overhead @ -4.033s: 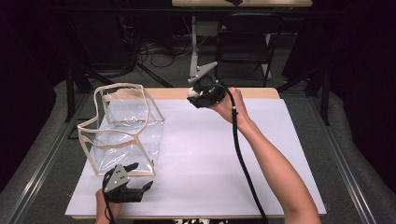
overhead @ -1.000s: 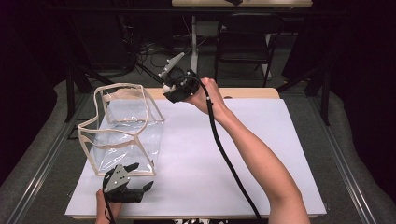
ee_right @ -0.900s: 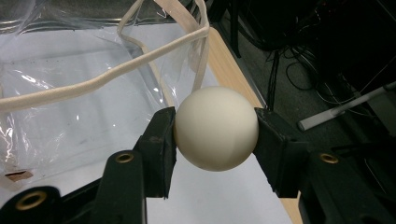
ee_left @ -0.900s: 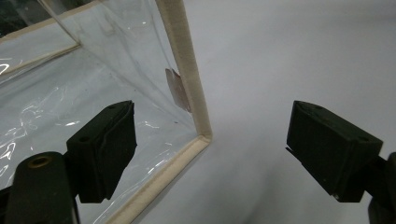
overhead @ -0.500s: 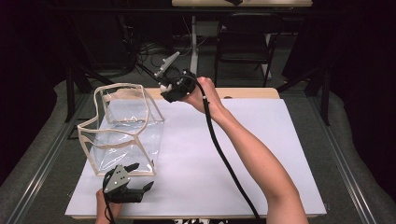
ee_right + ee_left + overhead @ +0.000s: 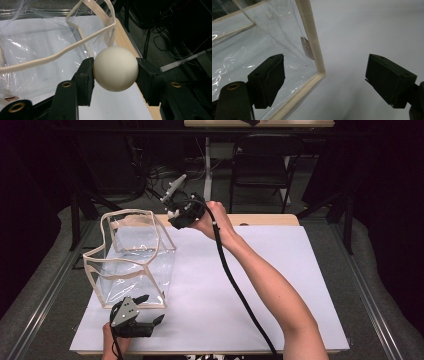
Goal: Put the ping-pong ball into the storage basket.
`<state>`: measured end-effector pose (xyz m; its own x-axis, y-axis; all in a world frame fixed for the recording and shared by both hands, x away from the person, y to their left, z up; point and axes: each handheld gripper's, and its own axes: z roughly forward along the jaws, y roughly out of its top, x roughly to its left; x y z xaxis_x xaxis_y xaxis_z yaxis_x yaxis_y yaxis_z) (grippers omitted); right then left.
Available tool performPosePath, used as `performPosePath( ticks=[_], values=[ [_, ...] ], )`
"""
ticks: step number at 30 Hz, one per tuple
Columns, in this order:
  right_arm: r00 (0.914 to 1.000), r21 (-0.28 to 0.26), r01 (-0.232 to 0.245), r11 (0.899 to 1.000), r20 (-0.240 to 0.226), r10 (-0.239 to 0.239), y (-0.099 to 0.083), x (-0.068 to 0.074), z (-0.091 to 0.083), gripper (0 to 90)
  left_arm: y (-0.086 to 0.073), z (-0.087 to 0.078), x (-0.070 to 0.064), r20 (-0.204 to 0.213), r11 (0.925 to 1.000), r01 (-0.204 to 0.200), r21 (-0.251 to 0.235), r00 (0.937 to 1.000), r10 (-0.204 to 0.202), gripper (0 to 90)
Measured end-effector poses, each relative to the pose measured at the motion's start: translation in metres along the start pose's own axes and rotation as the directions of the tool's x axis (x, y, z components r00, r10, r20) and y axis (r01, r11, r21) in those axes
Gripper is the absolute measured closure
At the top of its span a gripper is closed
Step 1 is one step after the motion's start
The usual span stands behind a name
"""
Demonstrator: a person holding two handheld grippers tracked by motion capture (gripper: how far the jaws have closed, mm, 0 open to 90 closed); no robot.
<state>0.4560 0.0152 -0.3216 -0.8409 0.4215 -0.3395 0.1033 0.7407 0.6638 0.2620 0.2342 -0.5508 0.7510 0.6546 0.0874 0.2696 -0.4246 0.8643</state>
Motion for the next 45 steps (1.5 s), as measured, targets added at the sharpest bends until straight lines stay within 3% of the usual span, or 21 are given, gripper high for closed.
performPosePath(
  ticks=[45],
  values=[
    [0.9973,0.001,0.069,0.998,-0.024,-0.069,0.029,0.023,0.012,50.9,0.0,0.0,0.0,0.002,1.0,0.003,-0.002,1.0,-0.003,16.1]
  ],
)
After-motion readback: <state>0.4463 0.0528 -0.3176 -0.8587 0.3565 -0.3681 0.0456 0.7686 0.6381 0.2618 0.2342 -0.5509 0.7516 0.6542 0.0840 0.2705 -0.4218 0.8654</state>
